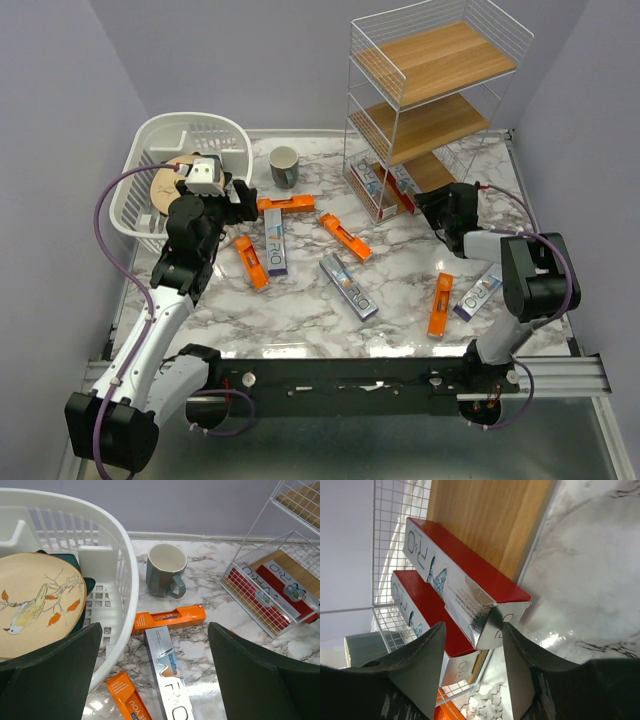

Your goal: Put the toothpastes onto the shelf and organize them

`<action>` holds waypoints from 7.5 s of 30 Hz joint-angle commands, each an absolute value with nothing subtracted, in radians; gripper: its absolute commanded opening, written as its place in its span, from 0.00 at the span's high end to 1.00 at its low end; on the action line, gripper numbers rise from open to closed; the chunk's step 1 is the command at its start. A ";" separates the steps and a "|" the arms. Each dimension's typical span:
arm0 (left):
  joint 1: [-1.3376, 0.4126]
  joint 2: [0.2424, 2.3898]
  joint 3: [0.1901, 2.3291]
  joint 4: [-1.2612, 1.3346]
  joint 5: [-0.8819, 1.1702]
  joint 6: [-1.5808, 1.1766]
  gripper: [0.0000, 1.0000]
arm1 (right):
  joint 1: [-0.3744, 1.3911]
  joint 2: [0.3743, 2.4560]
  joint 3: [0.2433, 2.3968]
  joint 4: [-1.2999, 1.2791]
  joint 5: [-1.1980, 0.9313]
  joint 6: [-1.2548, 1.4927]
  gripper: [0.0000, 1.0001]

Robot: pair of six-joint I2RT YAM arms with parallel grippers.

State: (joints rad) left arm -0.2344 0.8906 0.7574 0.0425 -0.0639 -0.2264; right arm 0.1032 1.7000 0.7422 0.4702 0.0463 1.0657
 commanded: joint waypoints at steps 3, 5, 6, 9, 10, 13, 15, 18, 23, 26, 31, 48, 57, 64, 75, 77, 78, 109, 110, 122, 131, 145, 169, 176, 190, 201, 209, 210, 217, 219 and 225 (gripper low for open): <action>-0.219 0.897 0.793 0.043 -0.031 -0.239 0.01 | 0.098 1.759 0.787 0.479 -0.029 1.052 0.44; -0.218 0.899 0.793 0.043 -0.029 -0.241 0.01 | 0.100 1.772 0.788 0.500 -0.034 1.077 0.44; -0.218 0.899 0.793 0.043 -0.028 -0.241 0.01 | 0.098 1.781 0.792 0.503 -0.035 1.081 0.44; -0.216 0.900 0.793 0.043 -0.028 -0.241 0.01 | 0.100 1.801 0.805 0.505 -0.035 1.088 0.44; -0.216 0.900 0.793 0.043 -0.026 -0.242 0.01 | 0.100 1.804 0.808 0.505 -0.032 1.088 0.44; -0.215 0.902 0.793 0.043 -0.025 -0.241 0.01 | 0.100 1.812 0.818 0.503 -0.023 1.077 0.44; -0.215 0.902 0.793 0.043 -0.025 -0.241 0.01 | 0.098 1.812 0.828 0.497 -0.020 1.071 0.44; -0.213 0.904 0.795 0.043 -0.025 -0.242 0.01 | 0.100 1.816 0.839 0.491 -0.015 1.062 0.44; -0.212 0.904 0.795 0.043 -0.021 -0.245 0.01 | 0.100 1.822 0.870 0.463 -0.006 1.037 0.44; -0.210 0.904 0.795 0.043 -0.021 -0.244 0.01 | 0.098 1.827 0.882 0.456 -0.006 1.031 0.44; -0.210 0.907 0.795 0.043 -0.020 -0.245 0.01 | 0.098 1.839 0.902 0.437 -0.006 1.023 0.44; -0.196 0.894 0.796 0.044 -0.005 -0.258 0.01 | 0.092 1.504 0.815 0.194 0.095 0.804 0.25; -0.196 0.854 0.792 0.051 -0.002 -0.267 0.01 | 0.091 1.175 0.779 -0.231 0.319 0.644 0.07; -0.206 0.822 0.779 0.058 0.020 -0.273 0.01 | 0.016 1.068 0.818 -0.478 0.428 0.620 0.00; -0.276 0.811 0.775 0.051 -0.025 -0.235 0.01 | -0.253 1.242 0.902 -0.604 0.538 0.663 0.00; -0.288 0.807 0.773 0.051 -0.034 -0.221 0.01 | -0.285 1.288 0.917 -0.578 0.546 0.637 0.00; -0.294 0.805 0.772 0.049 -0.040 -0.216 0.01 | -0.291 1.301 0.923 -0.563 0.539 0.620 0.00; -0.319 0.861 0.781 0.044 -0.025 -0.195 0.01 | -0.425 1.658 0.979 -0.324 0.124 0.218 0.24; -0.319 0.861 0.781 0.043 -0.025 -0.193 0.01 | -0.419 1.654 0.976 -0.319 0.115 0.218 0.27; -0.319 0.871 0.781 0.038 -0.035 -0.186 0.01 | -0.177 1.693 1.057 -0.307 0.183 0.204 0.46; -0.319 0.882 0.784 0.032 -0.052 -0.170 0.01 | -0.025 1.737 1.158 -0.307 0.186 0.207 0.43; -0.319 0.868 0.784 0.034 -0.051 -0.173 0.01 | -0.241 1.327 0.876 -0.324 0.258 0.524 0.22; -0.319 0.871 0.787 0.029 -0.044 -0.179 0.01 | -0.615 1.405 0.652 -0.039 -0.216 0.646 0.00; -0.318 0.882 0.795 0.028 -0.035 -0.178 0.01 | -0.612 1.396 0.634 0.038 -0.373 0.588 0.07; -0.316 0.874 0.792 0.026 -0.041 -0.175 0.01 | -0.399 1.322 0.686 -0.107 -0.486 0.371 0.10; -0.316 0.853 0.787 0.031 -0.052 -0.169 0.01 | -0.353 1.302 0.725 -0.179 -0.141 0.250 0.11; -0.314 0.848 0.790 0.032 -0.049 -0.169 0.01 | -0.350 1.396 0.772 -0.158 -0.231 0.149 0.11; -0.314 0.847 0.788 0.032 -0.048 -0.169 0.01 | -0.345 1.402 0.778 -0.155 -0.250 0.129 0.11; -0.314 0.845 0.785 0.037 -0.041 -0.173 0.01 | -0.290 1.520 0.865 -0.234 -0.220 0.028 0.13; -0.314 0.845 0.787 0.037 -0.041 -0.172 0.01 | -0.262 1.554 0.877 -0.245 -0.196 0.009 0.13; -0.311 0.850 0.788 0.037 -0.040 -0.172 0.01 | -0.219 1.592 0.876 -0.245 -0.147 -0.032 0.25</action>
